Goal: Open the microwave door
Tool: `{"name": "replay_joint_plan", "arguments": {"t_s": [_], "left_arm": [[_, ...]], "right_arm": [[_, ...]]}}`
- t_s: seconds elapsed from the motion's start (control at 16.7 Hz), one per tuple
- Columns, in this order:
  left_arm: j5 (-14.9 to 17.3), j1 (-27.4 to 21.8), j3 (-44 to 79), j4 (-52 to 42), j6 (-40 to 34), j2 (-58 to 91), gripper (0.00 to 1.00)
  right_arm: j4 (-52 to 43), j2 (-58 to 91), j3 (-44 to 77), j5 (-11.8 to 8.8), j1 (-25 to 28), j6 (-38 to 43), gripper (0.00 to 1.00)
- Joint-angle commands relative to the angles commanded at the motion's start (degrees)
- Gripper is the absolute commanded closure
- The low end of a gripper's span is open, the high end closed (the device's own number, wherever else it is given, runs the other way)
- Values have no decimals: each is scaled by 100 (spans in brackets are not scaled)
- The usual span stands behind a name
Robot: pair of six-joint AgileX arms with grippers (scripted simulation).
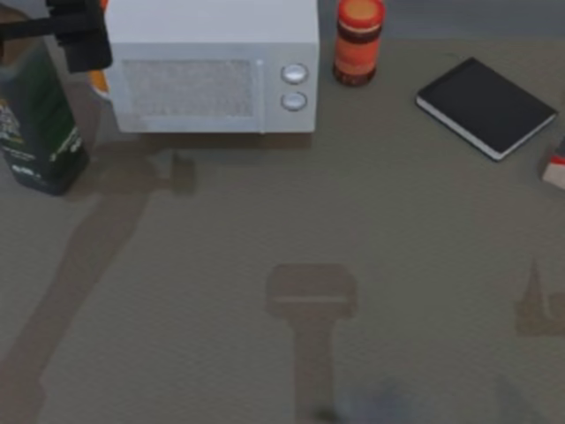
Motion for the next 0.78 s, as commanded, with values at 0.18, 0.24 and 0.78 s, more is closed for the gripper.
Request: {"name": "replay_joint_plan", "arguments": {"t_s": [0.18,0.24,0.78], "left_arm": [[-212,-447,1843,-837,-438,1668,0],[-279,-588,2399,-1107,-573,2185,0],[-738,-1481,5641,-2987,-1387,5553,0]], "right_arm": [[0,0,0,0,0,0,0],[0,0,0,0,0,0,0],[0,0,0,0,0,0,0]]}}
